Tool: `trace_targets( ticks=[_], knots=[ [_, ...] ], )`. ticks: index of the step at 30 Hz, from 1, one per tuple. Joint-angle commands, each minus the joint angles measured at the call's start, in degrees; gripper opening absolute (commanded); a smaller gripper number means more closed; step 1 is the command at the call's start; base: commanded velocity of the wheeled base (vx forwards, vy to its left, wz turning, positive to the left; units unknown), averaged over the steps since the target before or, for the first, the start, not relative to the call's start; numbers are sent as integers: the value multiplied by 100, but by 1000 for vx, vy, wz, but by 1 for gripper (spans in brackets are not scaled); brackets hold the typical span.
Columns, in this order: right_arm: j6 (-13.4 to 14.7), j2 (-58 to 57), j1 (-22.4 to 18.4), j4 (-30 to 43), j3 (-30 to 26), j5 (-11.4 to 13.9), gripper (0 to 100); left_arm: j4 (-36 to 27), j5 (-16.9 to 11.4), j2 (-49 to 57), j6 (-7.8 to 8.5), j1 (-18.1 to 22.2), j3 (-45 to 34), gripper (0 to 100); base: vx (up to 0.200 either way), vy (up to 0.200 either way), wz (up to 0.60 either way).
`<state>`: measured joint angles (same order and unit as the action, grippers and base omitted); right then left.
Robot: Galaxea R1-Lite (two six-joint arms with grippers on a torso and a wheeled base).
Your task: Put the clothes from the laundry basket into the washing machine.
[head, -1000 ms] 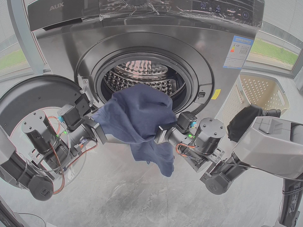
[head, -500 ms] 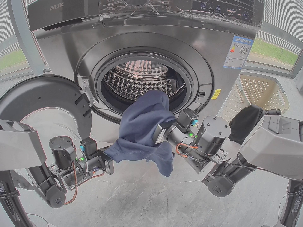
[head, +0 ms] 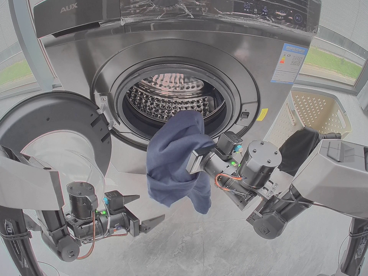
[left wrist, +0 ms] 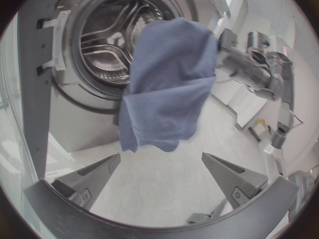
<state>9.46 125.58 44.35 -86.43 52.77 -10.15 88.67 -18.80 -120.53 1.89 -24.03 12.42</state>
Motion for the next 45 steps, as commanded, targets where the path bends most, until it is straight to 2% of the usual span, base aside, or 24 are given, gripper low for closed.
trace_targets(
  ticks=[1, 3, 5, 6, 7, 9, 13, 15, 23, 32, 35, 41, 45],
  knots=[
    [-6, 11, 12, 3, 5, 5, 0, 1, -388, 47, 224, -58, -478, 100, 0, 0, 0],
    [-6, 37, 21, -5, -4, 5, 0, 1, -555, 196, 338, -49, -592, 100, 0, 0, 0],
    [-6, 46, 21, -5, -4, 5, 0, 1, -915, 399, 356, -23, -609, 100, 0, 0, 0],
    [-6, 46, 21, -5, -4, 5, 0, 1, -915, 399, 356, -23, -609, 100, 0, 0, 0],
    [-6, 46, 39, -14, -4, 5, 0, -8, -1047, 618, 330, -14, -504, 100, 0, 0, 0],
    [-6, 11, 47, -14, -21, 5, 0, -8, -968, 680, 321, -23, -223, 100, 0, 0, 0],
    [-14, -24, 118, 3, -48, 5, 0, -8, -379, 355, 198, -111, 551, 100, 0, 0, 0],
    [-14, -24, 135, 12, -57, 5, 0, 1, -159, 3, 198, -208, 1052, 100, 0, 0, 0],
    [-23, -24, 346, -5, -127, 5, 0, -8, -115, -744, 136, -480, 2027, 100, 0, 0, 0],
    [-14, -59, 610, -5, -136, -4, 0, -8, -27, -1465, 145, -252, 2985, 100, 0, 0, 0],
    [-14, -95, 645, -5, -171, -4, 0, -8, 96, -1553, 127, -164, 3152, 100, 0, 0, 0],
    [3, -103, 715, -14, -197, -13, 0, -8, 166, -1711, 127, -102, 3434, 100, 0, 0, 0],
    [12, -95, 733, -14, -197, -13, 0, -8, 324, -1746, 13, -120, 3627, 100, 0, 0, 0]
  ],
)
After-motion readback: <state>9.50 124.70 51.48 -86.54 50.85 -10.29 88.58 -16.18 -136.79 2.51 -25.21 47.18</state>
